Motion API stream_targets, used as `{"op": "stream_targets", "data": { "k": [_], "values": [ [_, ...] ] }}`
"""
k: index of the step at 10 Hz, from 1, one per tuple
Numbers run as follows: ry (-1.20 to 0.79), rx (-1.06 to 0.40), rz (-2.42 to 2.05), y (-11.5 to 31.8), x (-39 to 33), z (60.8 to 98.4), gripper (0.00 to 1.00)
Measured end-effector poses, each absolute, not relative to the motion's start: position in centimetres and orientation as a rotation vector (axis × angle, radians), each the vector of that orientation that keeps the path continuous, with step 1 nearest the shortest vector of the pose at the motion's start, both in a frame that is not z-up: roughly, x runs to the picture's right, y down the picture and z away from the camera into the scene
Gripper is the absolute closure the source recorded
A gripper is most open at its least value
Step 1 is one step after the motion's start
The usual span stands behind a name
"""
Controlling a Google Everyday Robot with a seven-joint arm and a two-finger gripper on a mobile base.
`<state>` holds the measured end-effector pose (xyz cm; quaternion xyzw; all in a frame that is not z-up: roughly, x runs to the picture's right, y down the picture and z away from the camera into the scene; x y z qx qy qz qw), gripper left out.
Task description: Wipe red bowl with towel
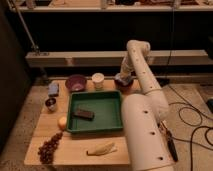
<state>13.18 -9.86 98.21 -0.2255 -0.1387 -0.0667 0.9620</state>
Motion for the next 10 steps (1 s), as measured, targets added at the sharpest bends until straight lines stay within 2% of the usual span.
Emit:
{"op": "stream_targets", "data": {
  "k": [2, 5, 10],
  "values": [
    [-0.326, -0.462, -0.173, -9.6, 10.2, 97.8, 1.0],
    [-0.352, -0.476, -0.208, -7.8, 9.7, 96.1, 1.0],
    [-0.34, -0.484, -0.149, -7.2, 13.9, 95.2, 1.0]
  ]
}}
